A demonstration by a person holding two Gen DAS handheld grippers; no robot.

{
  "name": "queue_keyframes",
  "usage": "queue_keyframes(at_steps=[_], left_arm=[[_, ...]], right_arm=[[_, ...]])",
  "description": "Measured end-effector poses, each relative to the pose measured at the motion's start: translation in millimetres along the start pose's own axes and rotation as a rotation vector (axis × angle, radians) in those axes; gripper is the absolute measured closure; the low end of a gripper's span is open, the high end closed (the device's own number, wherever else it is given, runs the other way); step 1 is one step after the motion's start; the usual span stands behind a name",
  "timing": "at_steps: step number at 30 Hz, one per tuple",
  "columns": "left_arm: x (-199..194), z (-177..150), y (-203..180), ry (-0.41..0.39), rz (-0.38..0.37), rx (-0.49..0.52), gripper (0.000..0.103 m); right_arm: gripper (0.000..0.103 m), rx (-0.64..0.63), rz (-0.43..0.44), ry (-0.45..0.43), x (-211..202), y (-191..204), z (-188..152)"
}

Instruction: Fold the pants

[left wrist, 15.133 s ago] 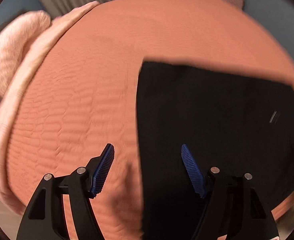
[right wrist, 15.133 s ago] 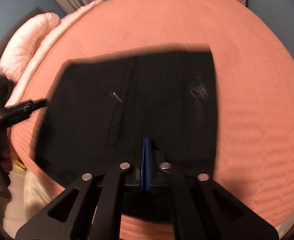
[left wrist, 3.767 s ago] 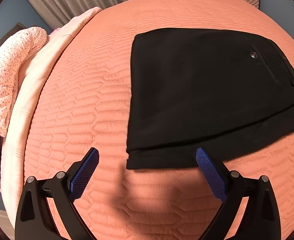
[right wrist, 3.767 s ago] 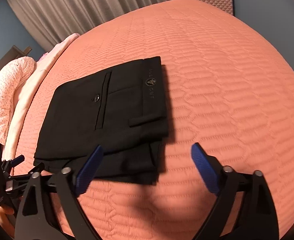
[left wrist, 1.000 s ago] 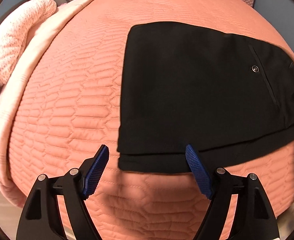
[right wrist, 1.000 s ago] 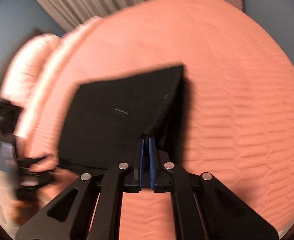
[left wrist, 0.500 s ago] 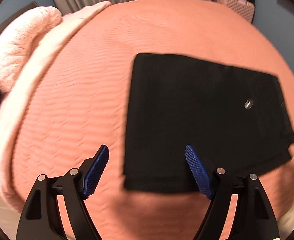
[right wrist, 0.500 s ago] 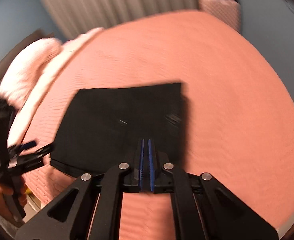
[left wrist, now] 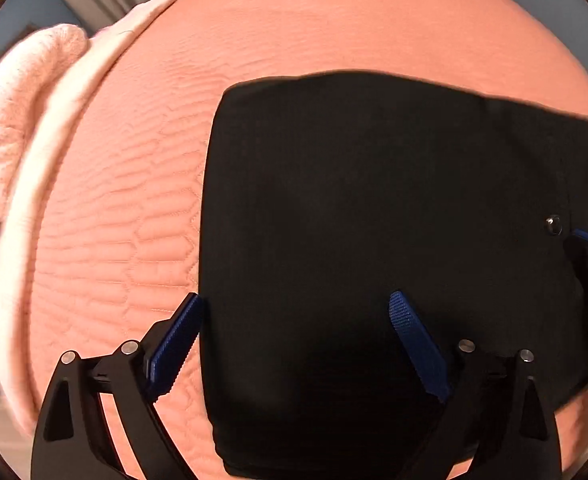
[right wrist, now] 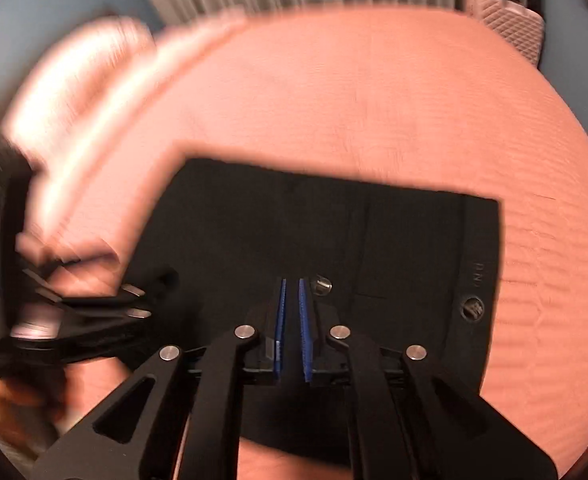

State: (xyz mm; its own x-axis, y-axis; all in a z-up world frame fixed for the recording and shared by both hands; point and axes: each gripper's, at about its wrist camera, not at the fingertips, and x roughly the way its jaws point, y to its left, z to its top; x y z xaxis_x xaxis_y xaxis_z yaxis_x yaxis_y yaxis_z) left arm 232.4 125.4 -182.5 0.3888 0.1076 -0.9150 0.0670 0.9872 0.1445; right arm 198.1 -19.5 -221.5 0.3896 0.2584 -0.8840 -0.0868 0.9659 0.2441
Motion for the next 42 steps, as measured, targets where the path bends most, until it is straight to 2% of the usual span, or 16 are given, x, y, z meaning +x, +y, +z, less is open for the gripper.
queue_keyframes(at_steps=[3,7,10,12,15,16,20,21,23,25,28,30,33,36,39,42], left_arm=[[-10.6,-1.6,32.3,-0.017,0.077,-0.077,0.016],[-12.2,52.2,20.4,-0.067,-0.053,-0.122,0.015],[6.6,83.0,1.8,-0.054,-0.021,-0.099,0.013],[34.6,88.9,3.3,0.004,0.053,-0.063,0.009],[48.3,91.4,45.0,0.012,0.037,-0.159,0.009],[39.6,87.5,59.4,-0.010,0.092,-0.197,0.013],[14.6,83.5,46.9,-0.085,-0.054,-0.216,0.011],[23.0,82.5,30.2,-0.076,0.017,-0.118,0.010],[46.6,73.5,23.1,-0.033,0.171,0.027,0.009],[30.6,55.0,44.5,-0.057,0.168,-0.038,0.016],[-10.1,21.4,49.5,-0.100,0.049,-0.138,0.016],[-19.4,-5.5,27.9,-0.086,0.035,-0.061,0.013],[-3.5,-40.9,5.9,-0.050,0.107,0.012,0.010],[-16.7,-43.5,9.9,-0.024,0.076,-0.096,0.014],[-22.3,-40.0,-10.9,-0.032,0.062,-0.060,0.013],[-19.7,-46.9,-21.9,0.006,0.072,-0.026,0.013]], right_arm=[[0.096,0.055,-0.039,-0.065,-32.0,-7.8,13.3],[0.096,0.046,0.122,-0.078,-20.3,31.3,76.1],[0.097,0.012,0.125,0.004,17.1,42.9,90.4],[0.103,0.031,0.102,0.016,24.8,11.8,89.2],[0.103,0.210,0.038,-0.093,-18.7,-42.9,69.3],[0.099,0.221,0.012,-0.129,-33.6,-49.3,68.0],[0.100,0.021,0.104,-0.053,-31.0,-16.4,61.3],[0.103,-0.040,-0.005,-0.031,-22.5,-20.3,57.2],[0.103,0.057,0.001,-0.073,-38.1,-51.2,42.6],[0.097,0.148,-0.061,-0.127,-69.9,-68.6,31.6],[0.097,0.021,0.071,-0.083,-93.4,-51.4,5.0],[0.100,-0.094,-0.023,-0.006,-81.4,-50.8,-15.9],[0.103,0.120,0.066,-0.025,-100.4,-98.8,-32.2],[0.096,0.037,-0.029,-0.085,-128.6,-75.9,-30.7],[0.099,-0.118,-0.080,-0.032,-109.7,-63.1,-36.7],[0.102,0.016,-0.034,-0.042,-118.6,-92.8,-37.7]])
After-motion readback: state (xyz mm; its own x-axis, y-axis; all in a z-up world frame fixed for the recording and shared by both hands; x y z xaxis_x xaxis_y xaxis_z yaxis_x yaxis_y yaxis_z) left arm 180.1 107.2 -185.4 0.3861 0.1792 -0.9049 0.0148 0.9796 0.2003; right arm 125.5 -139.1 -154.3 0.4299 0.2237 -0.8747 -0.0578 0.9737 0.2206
